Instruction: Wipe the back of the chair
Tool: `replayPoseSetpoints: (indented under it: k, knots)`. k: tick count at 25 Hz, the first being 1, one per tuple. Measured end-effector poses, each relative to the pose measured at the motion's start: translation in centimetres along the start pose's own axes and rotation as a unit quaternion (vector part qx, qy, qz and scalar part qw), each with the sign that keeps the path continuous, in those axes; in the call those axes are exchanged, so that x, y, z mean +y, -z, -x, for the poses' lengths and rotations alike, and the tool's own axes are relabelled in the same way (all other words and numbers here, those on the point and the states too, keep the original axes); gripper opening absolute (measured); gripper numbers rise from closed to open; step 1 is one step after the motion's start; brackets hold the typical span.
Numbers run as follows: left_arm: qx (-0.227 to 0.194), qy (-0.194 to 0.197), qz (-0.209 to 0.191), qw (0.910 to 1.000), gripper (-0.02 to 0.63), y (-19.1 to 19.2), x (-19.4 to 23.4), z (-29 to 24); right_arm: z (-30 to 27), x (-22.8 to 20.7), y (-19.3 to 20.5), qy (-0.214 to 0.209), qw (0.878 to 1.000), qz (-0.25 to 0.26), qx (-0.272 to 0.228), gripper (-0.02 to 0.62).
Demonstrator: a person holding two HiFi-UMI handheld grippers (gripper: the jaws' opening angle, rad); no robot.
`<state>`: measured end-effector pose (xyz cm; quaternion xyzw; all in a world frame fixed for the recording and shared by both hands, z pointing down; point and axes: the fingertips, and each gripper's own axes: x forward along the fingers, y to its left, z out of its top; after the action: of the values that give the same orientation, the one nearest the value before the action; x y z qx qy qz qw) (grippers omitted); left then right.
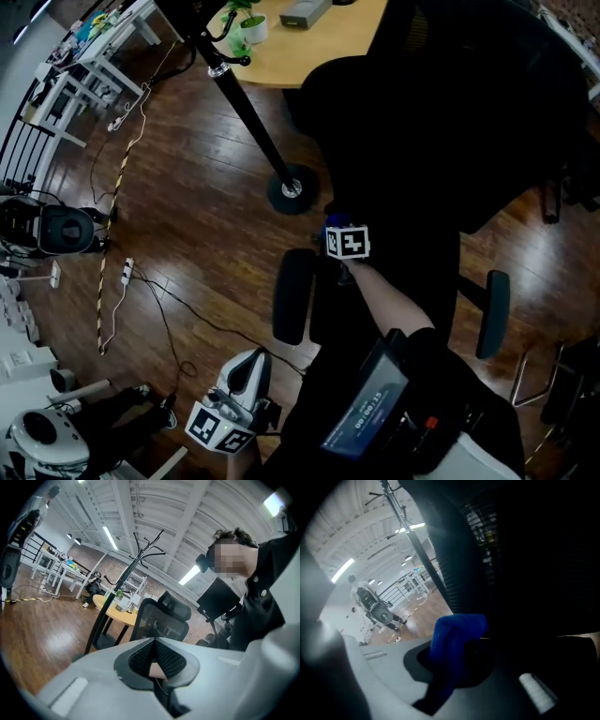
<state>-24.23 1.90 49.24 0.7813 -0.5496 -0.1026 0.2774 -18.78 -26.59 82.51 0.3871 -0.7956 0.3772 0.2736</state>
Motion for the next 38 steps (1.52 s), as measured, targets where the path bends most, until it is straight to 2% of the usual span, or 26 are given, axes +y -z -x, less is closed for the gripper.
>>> replayPoseSetpoints:
  k: [2,4,8,10,12,16,21,24,29,33,38]
  knots:
    - [-0.004,0.007,-0.003,1.0,0.003,-0.2,0.1,-0.1,0.4,1.6,-1.1,-0.035,0.999,-0.003,-0.023,0.035]
    - [-0.009,0.024,-0.006,0.9997,0.003,-0.5,-0.1,-0.7,2.5,3.1,-3.0,-0.079,0.995,-0.002,-0.067,0.035]
    - [-0.009,0.078,-0.021,0.9967,0.003,-1.8,-1.4,-3.1,12.0,6.2,-6.8,-0.169,0.972,0.038,-0.16,0.035]
    - [-0.011,0.113,-0.03,0.9931,0.003,-2.5,-2.7,-4.9,18.1,7.0,-7.6,-0.196,0.958,0.06,-0.199,0.034]
    - [-0.014,0.161,-0.038,0.9861,0.003,-3.2,-4.7,-7.4,24.7,6.9,-8.8,-0.208,0.944,0.074,-0.247,0.035]
    - [-0.012,0.254,-0.056,0.9655,0.003,-4.9,-10.3,-11.9,38.2,5.6,-11.5,-0.202,0.911,0.071,-0.352,0.034]
    - [-0.01,0.331,-0.06,0.9417,0.004,-5.4,-17.3,-13.8,50.4,3.2,-9.8,-0.168,0.88,0.058,-0.441,0.034]
    - [0.001,0.355,-0.064,0.9327,0.004,-4.9,-19.8,-14.3,54.2,2.7,-7.8,-0.162,0.869,0.065,-0.464,0.032]
    - [0.001,0.378,-0.068,0.9234,0.004,-4.6,-21.9,-14.7,55.7,2.9,-6.8,-0.157,0.866,0.061,-0.471,0.031]
    - [-0.007,0.379,-0.071,0.9228,0.003,-4.6,-22.7,-14.3,55.8,3.9,-6.4,-0.167,0.866,0.074,-0.466,0.031]
    - [-0.018,0.372,-0.07,0.9253,0.003,-5.0,-22.6,-13.6,56.2,5.2,-6.9,-0.185,0.858,0.086,-0.471,0.031]
